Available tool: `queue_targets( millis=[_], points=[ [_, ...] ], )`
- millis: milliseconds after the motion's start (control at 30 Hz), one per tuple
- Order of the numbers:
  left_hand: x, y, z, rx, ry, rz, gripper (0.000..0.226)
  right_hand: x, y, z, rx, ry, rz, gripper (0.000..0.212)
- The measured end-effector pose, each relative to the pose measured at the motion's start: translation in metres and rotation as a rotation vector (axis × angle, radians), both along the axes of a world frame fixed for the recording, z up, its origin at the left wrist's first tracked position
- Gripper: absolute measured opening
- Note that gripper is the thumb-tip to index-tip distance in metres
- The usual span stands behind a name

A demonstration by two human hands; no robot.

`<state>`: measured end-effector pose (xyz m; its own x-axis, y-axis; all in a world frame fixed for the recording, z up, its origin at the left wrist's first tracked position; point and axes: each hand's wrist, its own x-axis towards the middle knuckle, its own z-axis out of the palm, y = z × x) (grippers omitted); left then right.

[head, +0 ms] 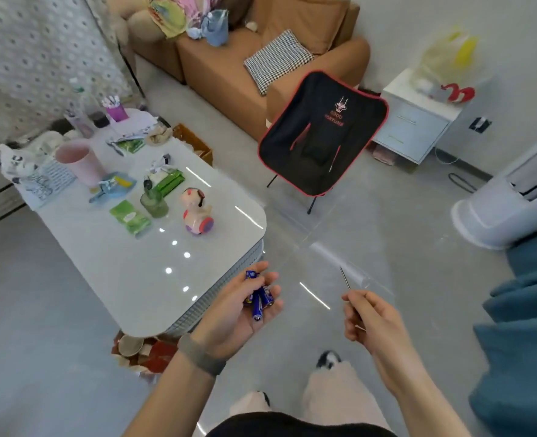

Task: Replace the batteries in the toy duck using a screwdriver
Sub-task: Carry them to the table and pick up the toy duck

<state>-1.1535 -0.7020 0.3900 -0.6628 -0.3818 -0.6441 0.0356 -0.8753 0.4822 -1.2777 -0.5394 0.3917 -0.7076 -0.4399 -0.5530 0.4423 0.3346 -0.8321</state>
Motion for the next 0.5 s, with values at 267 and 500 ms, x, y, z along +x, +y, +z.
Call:
queue_targets(
  millis=[267, 500],
  points=[
    [-0.174, -0.079, -0.021, -0.030, -0.037, 0.105, 0.019, -0.193, -0.099, -0.014, 0.046, 0.054, 0.175, 0.021],
    [-0.273, -0.140, -0.016, 0.024, -0.051, 0.339, 0.017, -0.328, -0.203, -0.003, 0.109, 0.108, 0.473, 0.024]
  ],
)
